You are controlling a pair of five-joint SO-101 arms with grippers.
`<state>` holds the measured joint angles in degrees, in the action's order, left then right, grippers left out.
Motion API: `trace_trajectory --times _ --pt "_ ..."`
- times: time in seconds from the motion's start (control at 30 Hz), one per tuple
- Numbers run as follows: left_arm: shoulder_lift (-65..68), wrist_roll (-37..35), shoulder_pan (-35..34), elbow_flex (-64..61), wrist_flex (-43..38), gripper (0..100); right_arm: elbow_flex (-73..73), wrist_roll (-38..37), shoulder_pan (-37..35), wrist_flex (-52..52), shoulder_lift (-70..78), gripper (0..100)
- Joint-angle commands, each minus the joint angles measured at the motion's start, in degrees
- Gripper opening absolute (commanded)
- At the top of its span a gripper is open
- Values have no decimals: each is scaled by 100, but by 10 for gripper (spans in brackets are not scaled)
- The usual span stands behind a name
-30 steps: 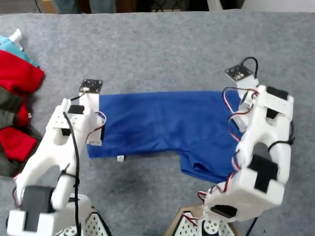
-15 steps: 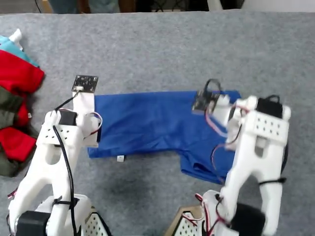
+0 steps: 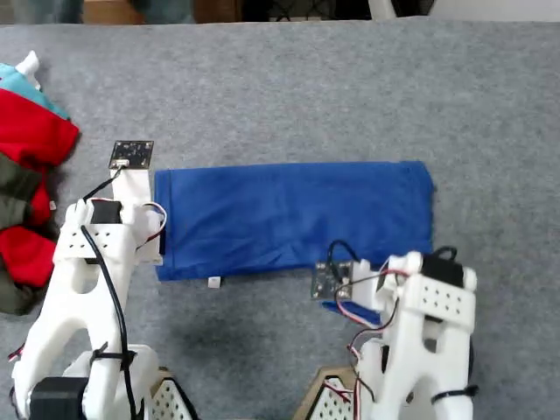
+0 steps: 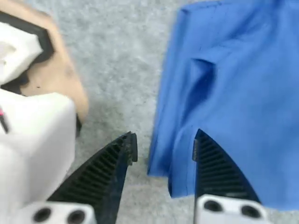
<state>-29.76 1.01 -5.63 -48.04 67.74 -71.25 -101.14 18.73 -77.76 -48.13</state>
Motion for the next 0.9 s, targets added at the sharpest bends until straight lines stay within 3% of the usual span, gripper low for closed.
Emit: trace_trajectory --times 0.0,0.17,0.47,0.67,0.87 --pt "-105 35 -13 13 0 30 -303 -88 -35 387 -110 208" --pt "-105 26 -22 13 0 30 -936 -88 -35 1363 154 208" --pt "-105 26 -40 13 35 30 -927 -88 0 1679 303 198" --pt "-105 26 -40 22 9 30 -998 -79 9 1960 303 65" --pt "-105 26 -40 57 0 30 -576 88 -18 1679 303 14"
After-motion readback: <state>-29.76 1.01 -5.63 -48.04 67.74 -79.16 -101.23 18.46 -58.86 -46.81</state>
